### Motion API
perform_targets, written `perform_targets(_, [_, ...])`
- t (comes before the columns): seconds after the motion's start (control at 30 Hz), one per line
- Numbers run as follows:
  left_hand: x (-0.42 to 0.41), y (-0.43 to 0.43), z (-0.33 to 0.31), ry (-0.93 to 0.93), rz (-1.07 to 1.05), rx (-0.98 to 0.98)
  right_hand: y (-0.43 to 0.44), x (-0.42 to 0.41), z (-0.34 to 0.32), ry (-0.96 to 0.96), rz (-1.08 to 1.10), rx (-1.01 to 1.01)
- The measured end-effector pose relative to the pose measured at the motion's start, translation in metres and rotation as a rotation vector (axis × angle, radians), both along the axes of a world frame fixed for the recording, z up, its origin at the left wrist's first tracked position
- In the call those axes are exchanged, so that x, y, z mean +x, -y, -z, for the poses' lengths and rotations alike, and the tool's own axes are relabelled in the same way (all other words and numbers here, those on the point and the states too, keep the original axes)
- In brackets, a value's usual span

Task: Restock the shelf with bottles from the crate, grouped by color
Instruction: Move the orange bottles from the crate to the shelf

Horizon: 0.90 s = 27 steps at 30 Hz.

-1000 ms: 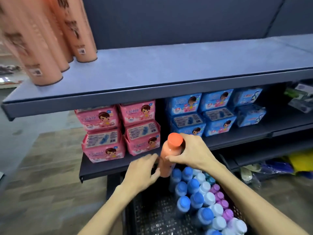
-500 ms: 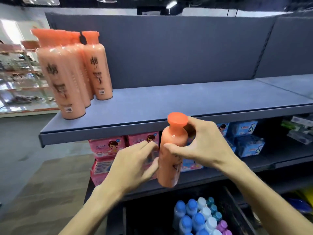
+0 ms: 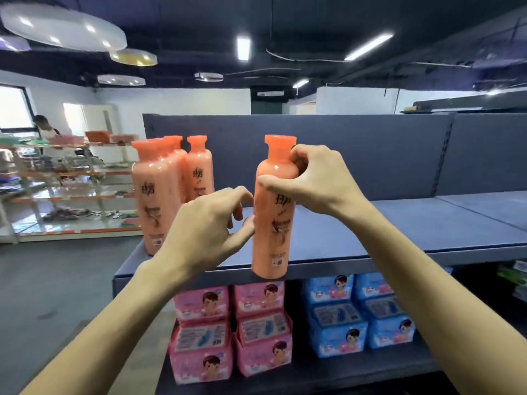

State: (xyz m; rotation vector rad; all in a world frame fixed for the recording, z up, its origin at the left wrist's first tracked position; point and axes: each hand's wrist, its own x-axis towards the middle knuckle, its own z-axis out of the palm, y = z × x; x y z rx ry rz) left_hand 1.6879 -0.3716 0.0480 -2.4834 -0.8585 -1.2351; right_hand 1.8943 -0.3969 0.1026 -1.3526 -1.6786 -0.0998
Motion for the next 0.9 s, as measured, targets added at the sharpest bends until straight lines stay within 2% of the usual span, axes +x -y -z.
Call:
perform_targets(0.17, [-0.012, -0.017, -0.022, -0.012, -0.069, 0.032, -0.032, -0.012, -0.023, 0.008, 0.026, -0.008])
perform_targets(0.53, [-0.030, -0.055, 0.006, -0.116, -0.311, -0.078, -0.103, -0.043, -0.013, 0.006, 0.068, -0.138])
perform_targets(0.9, [-0.046, -0.065, 0.017, -0.121, -0.327, -0.094, -0.128, -0.062, 0.005, -0.022, 0.027, -0.204])
